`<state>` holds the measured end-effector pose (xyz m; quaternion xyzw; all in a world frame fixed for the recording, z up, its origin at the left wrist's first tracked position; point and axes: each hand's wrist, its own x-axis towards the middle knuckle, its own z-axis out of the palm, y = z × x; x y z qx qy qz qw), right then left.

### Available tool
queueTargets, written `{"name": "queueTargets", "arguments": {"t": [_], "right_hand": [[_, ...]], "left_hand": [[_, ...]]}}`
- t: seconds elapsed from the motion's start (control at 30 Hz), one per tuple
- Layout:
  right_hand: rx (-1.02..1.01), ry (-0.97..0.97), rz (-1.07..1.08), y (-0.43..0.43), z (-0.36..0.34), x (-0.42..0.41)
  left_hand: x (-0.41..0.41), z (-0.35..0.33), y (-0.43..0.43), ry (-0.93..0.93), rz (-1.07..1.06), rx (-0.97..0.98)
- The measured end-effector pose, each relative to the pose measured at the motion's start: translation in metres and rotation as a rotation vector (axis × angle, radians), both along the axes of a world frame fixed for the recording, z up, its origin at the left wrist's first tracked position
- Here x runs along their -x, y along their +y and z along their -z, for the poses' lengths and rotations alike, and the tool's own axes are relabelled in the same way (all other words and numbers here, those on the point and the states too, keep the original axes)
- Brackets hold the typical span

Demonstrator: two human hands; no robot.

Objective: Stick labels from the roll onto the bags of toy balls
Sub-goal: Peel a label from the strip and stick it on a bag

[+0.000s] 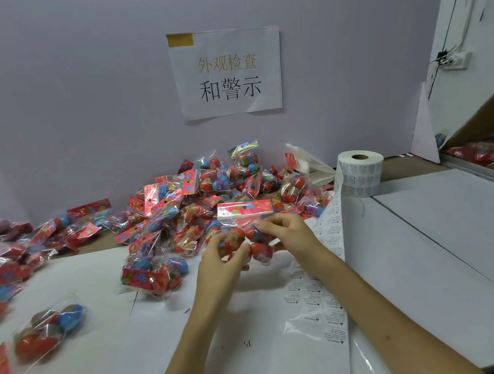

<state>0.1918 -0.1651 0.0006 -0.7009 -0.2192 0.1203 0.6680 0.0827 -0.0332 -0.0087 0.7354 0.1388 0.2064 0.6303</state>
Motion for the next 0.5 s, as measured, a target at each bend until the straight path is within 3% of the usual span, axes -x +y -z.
{"name": "queueTargets", "arguments": {"t": [0.07, 0.17, 0.23, 0.33, 0.4, 0.5], "right_hand": [[0.035, -0.058, 0.035, -0.001, 0.002, -0.002], [0.110, -0.172, 0.072, -0.002, 0.003, -0.004], [0.218, -0.352, 0.163, -0.004, 0.004, -0.005], [0.193, -0.541, 0.404, -0.013, -0.001, -0.010], [0.143, -0.542, 0.613, -0.023, -0.004, -0.015], [0.246, -0.476, 0.911, -0.037, -0.006, -0.024]], "left_hand": [[-0.001, 0.003, 0.000, 0.003, -0.047, -0.107], [-0.002, 0.005, 0.001, 0.025, -0.062, -0.120], [-0.002, 0.006, 0.002, 0.028, -0.077, -0.124], [-0.001, 0.007, 0.003, 0.060, -0.132, -0.150], [0.000, 0.006, 0.005, 0.094, -0.184, -0.197], [0.002, 0.004, 0.008, 0.130, -0.262, -0.301]]}}
